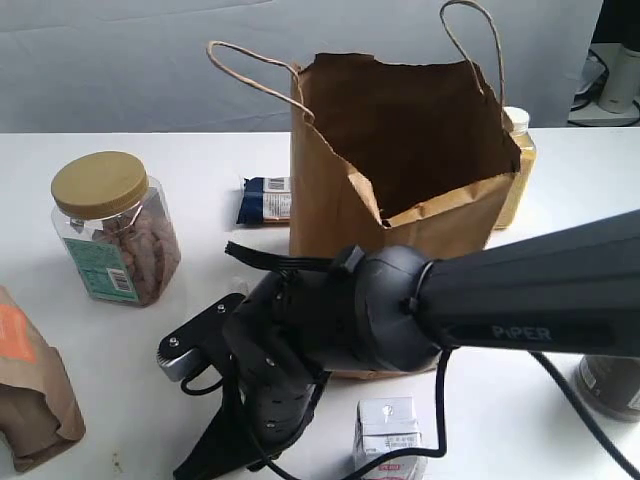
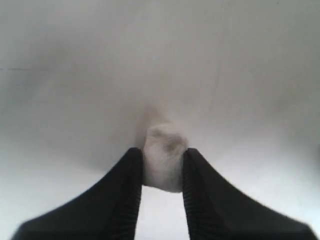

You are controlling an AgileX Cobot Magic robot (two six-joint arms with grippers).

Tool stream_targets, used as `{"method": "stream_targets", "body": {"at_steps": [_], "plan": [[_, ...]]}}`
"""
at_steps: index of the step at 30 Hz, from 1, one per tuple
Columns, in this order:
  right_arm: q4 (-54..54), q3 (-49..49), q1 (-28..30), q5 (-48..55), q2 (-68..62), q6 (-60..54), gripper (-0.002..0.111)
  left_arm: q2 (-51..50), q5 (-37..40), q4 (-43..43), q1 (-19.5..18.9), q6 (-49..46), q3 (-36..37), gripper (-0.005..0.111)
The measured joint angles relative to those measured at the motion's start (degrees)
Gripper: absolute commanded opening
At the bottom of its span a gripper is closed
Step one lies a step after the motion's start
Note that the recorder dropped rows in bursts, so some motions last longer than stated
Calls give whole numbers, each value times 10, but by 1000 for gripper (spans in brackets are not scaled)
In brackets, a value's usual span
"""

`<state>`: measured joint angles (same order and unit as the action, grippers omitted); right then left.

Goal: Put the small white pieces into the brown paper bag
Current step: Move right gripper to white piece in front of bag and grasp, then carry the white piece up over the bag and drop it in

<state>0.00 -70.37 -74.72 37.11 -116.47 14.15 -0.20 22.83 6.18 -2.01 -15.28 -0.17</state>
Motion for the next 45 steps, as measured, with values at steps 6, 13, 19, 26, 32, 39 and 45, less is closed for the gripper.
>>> {"method": "stream_targets", "body": {"at_steps": [6, 13, 19, 26, 32, 39, 45], "plan": [[0, 0, -12, 5, 28, -9, 0, 0, 0, 0, 0, 0, 0, 0], [-26, 49, -108, -60, 184, 30, 0, 0, 0, 0, 0, 0, 0, 0], [-193, 134, -133, -127, 327, 207, 0, 0, 0, 0, 0, 0, 0, 0], [-405, 179, -133, -86, 479, 391, 0, 0, 0, 0, 0, 0, 0, 0], [-568, 181, -131, 12, 560, 501, 0, 0, 0, 0, 0, 0, 0, 0], [-644, 181, -61, 58, 579, 533, 0, 0, 0, 0, 0, 0, 0, 0], [-638, 181, 48, -14, 579, 535, 0, 0, 0, 0, 0, 0, 0, 0]]}}
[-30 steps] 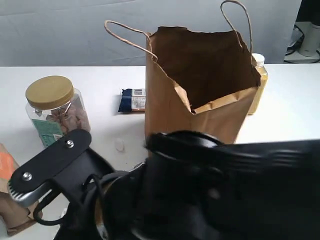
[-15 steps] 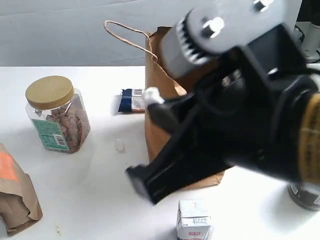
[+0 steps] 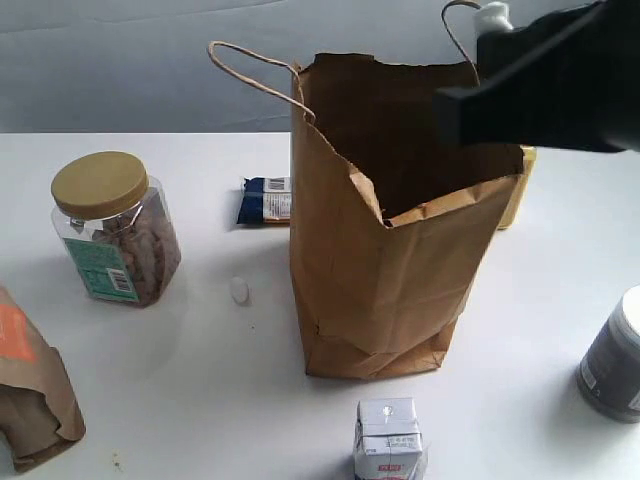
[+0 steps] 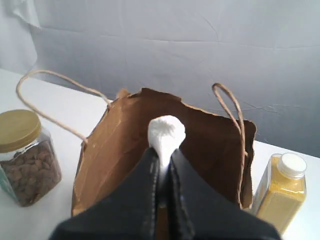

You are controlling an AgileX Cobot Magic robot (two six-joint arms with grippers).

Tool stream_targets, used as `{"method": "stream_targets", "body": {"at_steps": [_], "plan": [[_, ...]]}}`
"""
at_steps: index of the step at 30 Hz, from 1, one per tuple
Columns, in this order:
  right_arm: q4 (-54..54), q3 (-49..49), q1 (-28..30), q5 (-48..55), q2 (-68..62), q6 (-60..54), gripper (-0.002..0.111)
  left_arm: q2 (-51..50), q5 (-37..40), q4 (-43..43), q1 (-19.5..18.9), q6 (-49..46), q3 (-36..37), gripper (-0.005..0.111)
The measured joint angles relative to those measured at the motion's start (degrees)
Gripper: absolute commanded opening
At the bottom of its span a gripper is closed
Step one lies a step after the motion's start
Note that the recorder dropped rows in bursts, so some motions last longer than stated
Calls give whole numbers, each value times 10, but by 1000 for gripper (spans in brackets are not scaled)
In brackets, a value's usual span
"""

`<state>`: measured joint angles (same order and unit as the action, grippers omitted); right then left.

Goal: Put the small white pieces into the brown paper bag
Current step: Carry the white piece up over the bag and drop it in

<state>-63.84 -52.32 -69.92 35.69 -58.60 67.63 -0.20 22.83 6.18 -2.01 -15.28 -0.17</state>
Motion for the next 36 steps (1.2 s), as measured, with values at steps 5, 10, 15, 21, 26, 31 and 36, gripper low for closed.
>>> {"method": "stream_targets", "body": {"at_steps": [5, 10, 15, 21, 26, 31, 36], "plan": [[32, 0, 88, -88, -18, -15, 0, 0, 0, 0, 0, 0, 0, 0], [119, 0, 145, -148, -84, -80, 0, 0, 0, 0, 0, 0, 0, 0], [169, 0, 156, -183, -147, -119, 17, 0, 0, 0, 0, 0, 0, 0], [173, 1, 156, -195, -169, -123, 43, 0, 0, 0, 0, 0, 0, 0], [173, 1, 156, -196, -169, -124, 44, 0, 0, 0, 0, 0, 0, 0], [173, 1, 156, -196, -166, -124, 41, 0, 0, 0, 0, 0, 0, 0], [187, 1, 156, -186, -97, -125, 0, 0, 0, 0, 0, 0, 0, 0]]}}
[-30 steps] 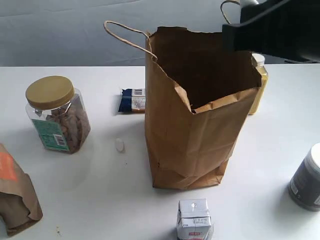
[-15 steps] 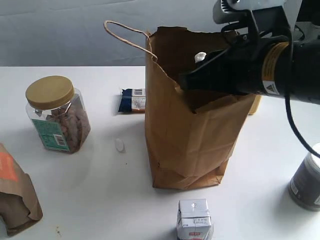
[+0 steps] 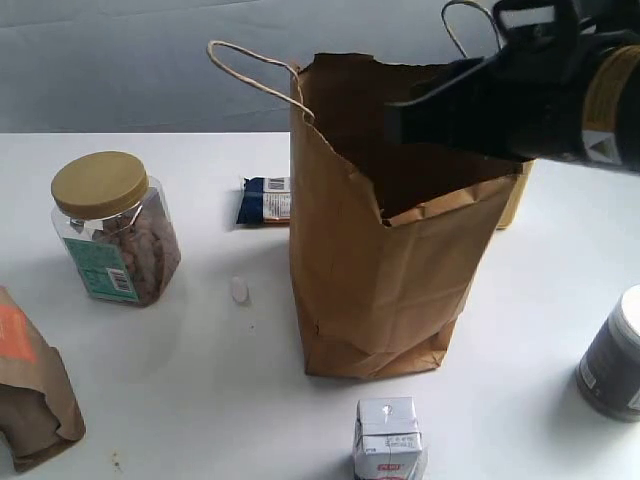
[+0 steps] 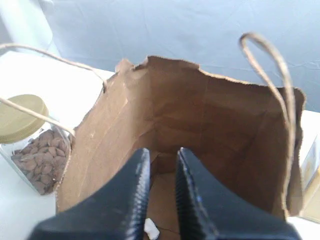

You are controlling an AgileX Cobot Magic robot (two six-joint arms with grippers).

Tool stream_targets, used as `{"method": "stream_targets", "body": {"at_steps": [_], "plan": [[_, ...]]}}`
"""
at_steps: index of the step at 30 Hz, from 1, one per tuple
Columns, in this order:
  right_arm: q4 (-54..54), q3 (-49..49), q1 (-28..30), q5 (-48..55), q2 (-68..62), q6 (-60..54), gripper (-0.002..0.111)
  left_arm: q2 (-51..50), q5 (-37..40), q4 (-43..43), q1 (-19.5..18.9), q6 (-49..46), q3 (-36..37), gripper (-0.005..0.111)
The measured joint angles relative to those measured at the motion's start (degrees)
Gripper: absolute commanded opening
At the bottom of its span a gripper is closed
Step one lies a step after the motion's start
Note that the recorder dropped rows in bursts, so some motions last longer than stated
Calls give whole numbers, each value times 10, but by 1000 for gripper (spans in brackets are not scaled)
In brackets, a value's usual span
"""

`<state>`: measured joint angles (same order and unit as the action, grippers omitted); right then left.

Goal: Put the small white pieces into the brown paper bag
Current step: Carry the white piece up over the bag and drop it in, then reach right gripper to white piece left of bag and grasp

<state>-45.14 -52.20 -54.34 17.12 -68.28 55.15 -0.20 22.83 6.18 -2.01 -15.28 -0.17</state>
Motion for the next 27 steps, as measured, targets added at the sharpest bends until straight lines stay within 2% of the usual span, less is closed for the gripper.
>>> {"method": "stream_targets", "body": {"at_steps": [4, 6, 8, 13, 16, 20, 27], "plan": [[7, 0, -43, 68, 82, -84, 0, 0, 0, 0, 0, 0, 0, 0], [14, 0, -108, 139, 105, -176, 0, 0, 0, 0, 0, 0, 0, 0], [15, 0, -166, 185, 107, -210, 0, 0, 0, 0, 0, 0, 0, 0], [17, 0, -264, 205, 93, -228, 0, 0, 0, 0, 0, 0, 0, 0], [11, 0, -339, 206, 32, -222, 0, 0, 0, 0, 0, 0, 0, 0], [-16, 0, -381, 203, -43, -164, 0, 0, 0, 0, 0, 0, 0, 0], [-7, -64, -388, 184, -173, -108, 0, 0, 0, 0, 0, 0, 0, 0]]}}
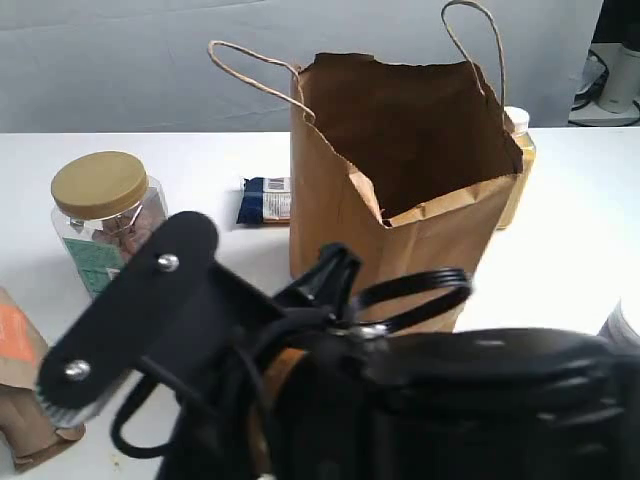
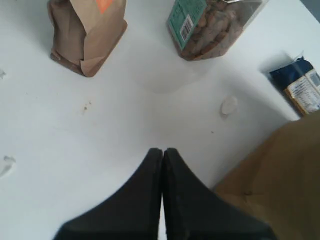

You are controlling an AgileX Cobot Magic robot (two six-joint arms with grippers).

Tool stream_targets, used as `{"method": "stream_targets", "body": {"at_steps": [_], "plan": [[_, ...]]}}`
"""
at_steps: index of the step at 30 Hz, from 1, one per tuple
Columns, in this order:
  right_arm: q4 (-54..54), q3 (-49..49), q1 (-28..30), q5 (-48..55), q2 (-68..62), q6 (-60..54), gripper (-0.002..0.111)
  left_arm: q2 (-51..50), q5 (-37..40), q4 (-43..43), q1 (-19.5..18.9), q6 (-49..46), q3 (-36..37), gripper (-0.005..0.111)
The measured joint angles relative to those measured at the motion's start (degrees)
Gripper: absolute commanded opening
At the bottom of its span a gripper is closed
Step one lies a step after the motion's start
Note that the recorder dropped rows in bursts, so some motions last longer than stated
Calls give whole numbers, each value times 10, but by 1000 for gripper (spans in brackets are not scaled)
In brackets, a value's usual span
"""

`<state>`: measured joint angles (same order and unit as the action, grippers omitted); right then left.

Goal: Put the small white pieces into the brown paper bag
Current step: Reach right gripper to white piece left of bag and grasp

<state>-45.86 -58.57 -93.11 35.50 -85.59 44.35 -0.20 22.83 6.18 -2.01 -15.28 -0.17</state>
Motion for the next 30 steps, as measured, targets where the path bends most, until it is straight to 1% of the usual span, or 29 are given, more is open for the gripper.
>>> {"method": "stream_targets", "body": {"at_steps": [4, 7, 9, 14, 17, 21, 24, 30], "plan": [[17, -69, 1, -3, -65, 4, 0, 0, 0, 0, 0, 0, 0, 0], [61, -116, 19, -8, -108, -1, 0, 0, 0, 0, 0, 0, 0, 0], [113, -142, 42, -14, -133, -28, 0, 0, 0, 0, 0, 0, 0, 0], [305, -192, 127, -28, -176, -135, 0, 0, 0, 0, 0, 0, 0, 0], [363, -209, 168, -30, -189, -172, 0, 0, 0, 0, 0, 0, 0, 0], [383, -226, 200, -19, -206, -179, 0, 0, 0, 0, 0, 0, 0, 0], [383, -265, 205, 24, -236, -179, 0, 0, 0, 0, 0, 0, 0, 0], [370, -369, 205, 101, -336, -170, 0, 0, 0, 0, 0, 0, 0, 0]]}}
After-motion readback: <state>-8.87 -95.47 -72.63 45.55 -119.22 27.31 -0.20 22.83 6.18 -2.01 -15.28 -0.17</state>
